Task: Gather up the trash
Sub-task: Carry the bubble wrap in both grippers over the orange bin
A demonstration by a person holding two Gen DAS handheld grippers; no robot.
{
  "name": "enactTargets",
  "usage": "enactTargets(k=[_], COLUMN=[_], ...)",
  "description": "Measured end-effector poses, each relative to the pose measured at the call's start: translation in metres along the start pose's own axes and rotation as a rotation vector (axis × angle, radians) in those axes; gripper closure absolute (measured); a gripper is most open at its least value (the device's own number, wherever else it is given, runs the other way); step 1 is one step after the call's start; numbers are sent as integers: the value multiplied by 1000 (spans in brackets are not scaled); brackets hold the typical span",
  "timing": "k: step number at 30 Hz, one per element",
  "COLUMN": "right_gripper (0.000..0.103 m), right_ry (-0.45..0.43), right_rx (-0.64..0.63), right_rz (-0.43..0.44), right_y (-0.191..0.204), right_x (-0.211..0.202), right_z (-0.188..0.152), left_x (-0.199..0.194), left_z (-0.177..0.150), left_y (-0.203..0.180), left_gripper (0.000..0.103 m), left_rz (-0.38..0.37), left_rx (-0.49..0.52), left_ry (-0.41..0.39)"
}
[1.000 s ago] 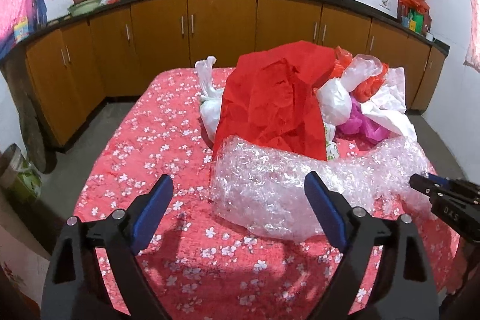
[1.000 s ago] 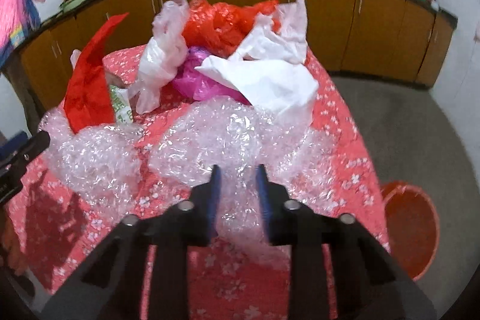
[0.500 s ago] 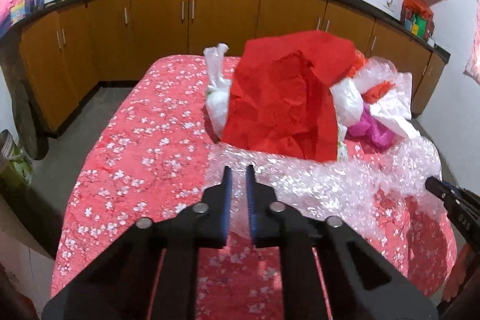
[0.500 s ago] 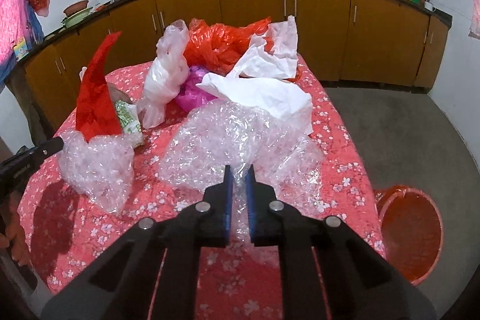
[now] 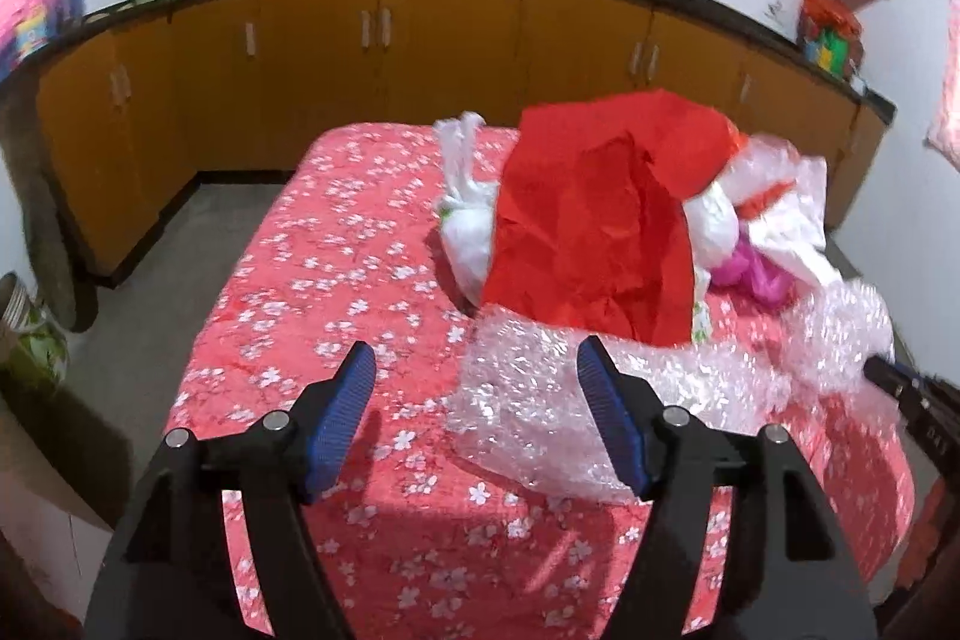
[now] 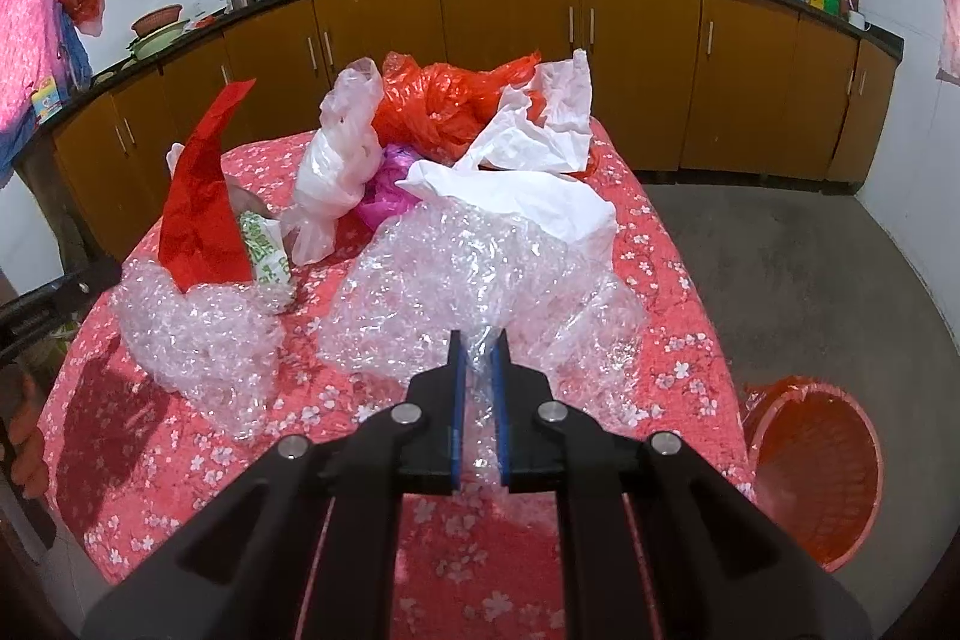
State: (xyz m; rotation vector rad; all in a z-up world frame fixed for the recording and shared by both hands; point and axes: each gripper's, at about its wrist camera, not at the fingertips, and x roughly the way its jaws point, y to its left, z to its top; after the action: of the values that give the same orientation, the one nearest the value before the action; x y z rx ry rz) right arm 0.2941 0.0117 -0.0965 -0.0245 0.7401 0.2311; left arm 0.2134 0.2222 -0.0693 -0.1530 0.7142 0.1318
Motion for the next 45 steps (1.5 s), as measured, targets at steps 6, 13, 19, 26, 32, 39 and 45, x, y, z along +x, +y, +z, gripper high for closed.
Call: enactTargets(k=[6, 13, 19, 26, 32, 39, 45], right_gripper=[93, 93, 93, 94, 94, 94, 94], right_ry=[0, -9, -40, -87, -134, -184, -211], right_rx=[-11, -13, -20, -6, 11, 69, 118], right_rz=[-2, -8, -13, -7, -20, -73, -173], right_y=[2, 4, 6, 0, -12, -51, -101], right_x=[0, -3, -18, -44, -68, -93, -109], right_z=[0, 0, 4, 9, 13, 16, 13], left_x=[18, 14, -5, -47, -83, -100, -94], left_z=[-1, 0, 8, 26, 43, 63, 70], left_y=[6, 0, -2, -22, -51, -108, -172], left_gripper=[39, 94, 98, 98, 98, 98, 98], left_rz=[-78, -92, -58, -67, -94, -148, -212], left_rx=[-4, 18, 17, 75, 119, 182, 248], left_ry=[56, 54, 9, -71, -156, -226, -255])
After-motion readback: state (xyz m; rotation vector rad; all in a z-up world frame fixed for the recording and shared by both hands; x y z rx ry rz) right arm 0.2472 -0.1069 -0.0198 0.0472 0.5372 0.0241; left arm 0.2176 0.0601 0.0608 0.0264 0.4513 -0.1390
